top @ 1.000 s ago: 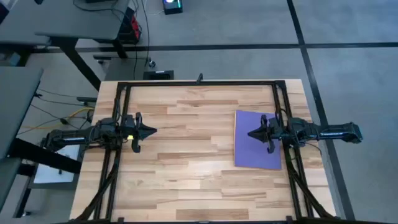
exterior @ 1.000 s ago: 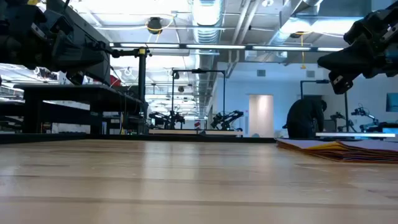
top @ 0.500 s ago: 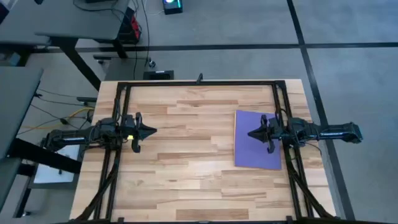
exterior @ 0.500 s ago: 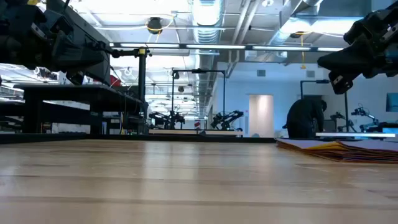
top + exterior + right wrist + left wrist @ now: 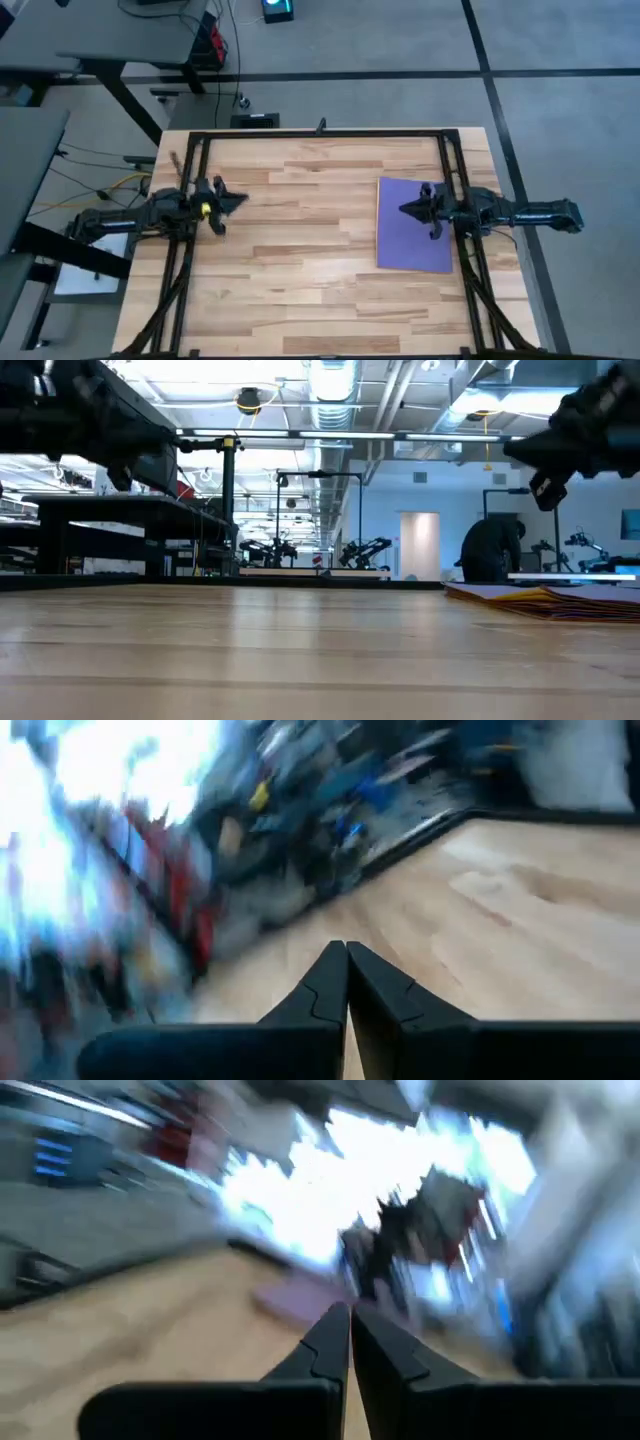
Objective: Organize paper
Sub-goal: Move the purple paper to the top left of the table
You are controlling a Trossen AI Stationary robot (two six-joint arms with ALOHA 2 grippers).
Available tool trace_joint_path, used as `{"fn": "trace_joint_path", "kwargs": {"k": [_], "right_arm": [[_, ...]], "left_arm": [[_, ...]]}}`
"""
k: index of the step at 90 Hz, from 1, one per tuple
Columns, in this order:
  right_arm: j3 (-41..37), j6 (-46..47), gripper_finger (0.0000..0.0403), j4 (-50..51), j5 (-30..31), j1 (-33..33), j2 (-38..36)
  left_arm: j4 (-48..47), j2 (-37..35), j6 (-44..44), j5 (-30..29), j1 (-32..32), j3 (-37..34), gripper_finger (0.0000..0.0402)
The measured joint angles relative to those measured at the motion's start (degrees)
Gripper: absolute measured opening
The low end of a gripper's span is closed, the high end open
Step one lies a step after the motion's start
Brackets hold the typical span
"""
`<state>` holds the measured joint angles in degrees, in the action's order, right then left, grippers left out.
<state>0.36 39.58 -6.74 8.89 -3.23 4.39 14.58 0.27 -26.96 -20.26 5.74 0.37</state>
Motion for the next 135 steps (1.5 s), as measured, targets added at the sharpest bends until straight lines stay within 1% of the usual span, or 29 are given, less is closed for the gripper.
{"fn": "trace_joint_path", "kwargs": {"k": [5,9,14,20,26,31,37,42,48,58,63,68,74,80,89,95,105,114,124,135], "right_arm": [[0.0,9.7,0.0,-0.9,6.6,-1.5,0.1],[0.0,14.7,0.0,-3.0,10.8,-2.8,0.1],[0.1,16.9,0.0,-6.2,14.3,-4.7,0.2],[1.0,16.6,0.0,-7.0,16.6,-7.1,0.8],[2.8,13.7,0.0,-9.3,16.9,-9.7,1.8],[4.9,11.8,0.0,-10.2,16.9,-11.8,3.0],[7.7,9.7,0.0,-8.5,16.1,-13.7,5.5],[10.7,8.0,0.0,-4.8,12.9,-15.1,8.3],[15.1,6.7,0.0,3.2,7.7,-16.5,12.4],[21.2,5.5,0.0,20.4,-0.3,-18.0,21.4],[23.8,2.9,0.0,25.2,-2.3,-18.4,26.3],[26.1,-0.5,0.0,27.9,-2.7,-18.7,30.7],[28.4,-4.6,0.0,28.9,-2.8,-18.7,36.2],[29.6,-7.8,0.0,28.5,-2.8,-19.2,41.7],[30.4,-8.2,0.0,28.5,-2.8,-20.2,49.2],[30.4,-7.8,0.0,29.6,-2.8,-21.4,54.4],[30.4,-6.5,0.0,29.6,-3.1,-23.9,62.8],[30.4,-6.2,0.0,27.6,-3.9,-25.7,69.2],[30.4,-6.0,0.0,23.2,-6.0,-26.7,73.6],[30.5,-4.5,0.0,19.7,-7.0,-26.9,76.3]], "left_arm": [[3.2,0.0,-4.4,-8.1,1.3,0.7,0.0],[2.4,0.0,-5.5,-11.7,2.6,1.6,0.0],[2.3,0.8,-3.6,-12.6,4.4,3.7,0.0],[3.2,2.5,-0.1,-12.6,6.5,6.3,0.0],[3.0,6.2,3.0,-12.6,8.6,8.5,0.0],[1.8,10.1,3.6,-12.6,10.1,10.2,0.0],[0.6,15.2,3.1,-11.1,11.8,12.7,0.0],[-0.1,20.0,2.2,-8.5,13.0,14.8,0.0],[-1.2,26.3,1.9,-4.1,14.3,17.5,0.0],[-4.0,36.4,3.9,4.6,16.1,23.5,0.0],[-5.9,41.0,6.3,8.1,16.8,26.9,0.0],[-7.7,44.9,10.0,10.1,17.2,30.3,0.0],[-10.3,49.1,13.6,11.3,17.3,34.5,0.0],[-14.1,52.5,14.2,11.4,17.6,38.5,0.0],[-21.8,56.4,12.4,11.4,18.4,43.7,0.0],[-27.0,58.2,11.5,11.3,18.8,45.7,0.0],[-32.0,60.4,9.2,11.3,19.0,46.5,0.0],[-34.6,61.8,7.4,11.4,19.0,46.5,0.0],[-35.7,62.7,6.6,11.4,19.0,46.5,0.0],[-36.3,62.7,6.8,11.5,19.0,46.6,0.0]]}}
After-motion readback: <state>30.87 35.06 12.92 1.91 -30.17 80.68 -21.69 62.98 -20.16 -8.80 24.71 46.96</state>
